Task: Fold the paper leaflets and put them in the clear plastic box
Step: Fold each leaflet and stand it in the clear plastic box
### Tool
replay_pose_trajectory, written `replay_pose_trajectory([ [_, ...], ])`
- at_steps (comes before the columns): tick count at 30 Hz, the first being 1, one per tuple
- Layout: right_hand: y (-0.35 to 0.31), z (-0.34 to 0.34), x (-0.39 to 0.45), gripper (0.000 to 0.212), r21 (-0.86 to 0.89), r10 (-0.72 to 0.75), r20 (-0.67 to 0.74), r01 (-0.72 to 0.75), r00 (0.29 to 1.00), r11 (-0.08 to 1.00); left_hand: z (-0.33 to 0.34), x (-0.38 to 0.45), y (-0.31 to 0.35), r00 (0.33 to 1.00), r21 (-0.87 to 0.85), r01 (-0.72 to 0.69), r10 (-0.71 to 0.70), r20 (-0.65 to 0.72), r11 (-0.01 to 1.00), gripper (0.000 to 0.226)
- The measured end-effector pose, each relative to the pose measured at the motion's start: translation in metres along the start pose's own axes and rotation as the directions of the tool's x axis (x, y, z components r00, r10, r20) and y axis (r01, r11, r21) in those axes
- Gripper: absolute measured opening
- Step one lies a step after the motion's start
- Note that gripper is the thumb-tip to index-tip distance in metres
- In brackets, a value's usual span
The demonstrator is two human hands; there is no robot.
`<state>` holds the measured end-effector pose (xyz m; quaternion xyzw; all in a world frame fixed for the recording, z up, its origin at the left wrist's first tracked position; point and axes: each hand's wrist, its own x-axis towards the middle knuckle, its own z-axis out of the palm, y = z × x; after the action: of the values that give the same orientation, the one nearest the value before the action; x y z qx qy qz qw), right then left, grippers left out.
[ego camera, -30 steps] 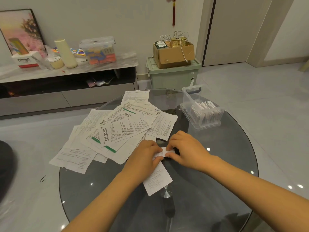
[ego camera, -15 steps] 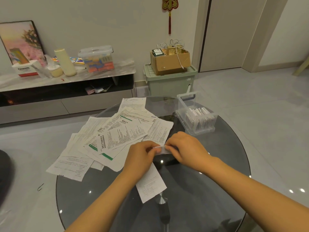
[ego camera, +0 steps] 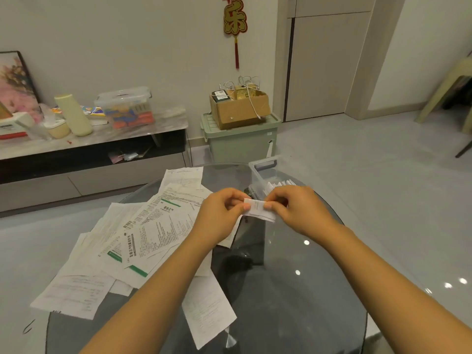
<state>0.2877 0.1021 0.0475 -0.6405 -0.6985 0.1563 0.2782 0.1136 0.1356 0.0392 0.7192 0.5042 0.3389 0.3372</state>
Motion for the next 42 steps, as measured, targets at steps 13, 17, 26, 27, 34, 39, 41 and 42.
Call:
replay_pose_trajectory([
  [13,0.038,-0.026,0.027,0.013,0.055,0.208,-0.446,-0.205,0.871,0.977,0.047,0.075,0.025,0.991,-0.052,-0.112,0.115,0.074,0.992,0.025],
  [17,0.048,-0.027,0.034,0.016,0.085,0.255,-0.525,-0.248,0.812,0.965,0.059,0.081,0.024,0.937,0.208,-0.320,0.277,0.211,0.924,0.023],
  [26,0.054,-0.017,0.042,0.007,0.211,0.347,-0.513,-0.276,0.785,0.938,0.085,0.095,0.024,0.771,0.471,-0.623,0.393,0.501,0.624,0.058],
  [27,0.055,-0.016,0.042,0.007,0.204,0.352,-0.508,-0.287,0.786,0.936,0.086,0.097,0.024,0.766,0.484,-0.630,0.384,0.515,0.608,0.059],
  [34,0.057,-0.009,0.046,0.014,-0.041,0.293,-0.481,-0.355,0.826,0.934,0.083,0.096,0.016,0.766,0.497,-0.634,0.392,0.509,0.593,0.060],
  [39,0.054,-0.007,0.047,0.015,-0.148,0.256,-0.465,-0.359,0.848,0.921,0.084,0.095,0.015,0.777,0.508,-0.626,0.418,0.471,0.591,0.075],
  [41,0.050,-0.006,0.051,0.016,-0.210,0.256,-0.422,-0.368,0.870,0.906,0.085,0.095,0.012,0.781,0.509,-0.623,0.436,0.447,0.593,0.080],
  [42,0.049,-0.005,0.053,0.016,-0.248,0.273,-0.394,-0.387,0.878,0.888,0.085,0.095,0.011,0.780,0.508,-0.624,0.445,0.439,0.593,0.079],
])
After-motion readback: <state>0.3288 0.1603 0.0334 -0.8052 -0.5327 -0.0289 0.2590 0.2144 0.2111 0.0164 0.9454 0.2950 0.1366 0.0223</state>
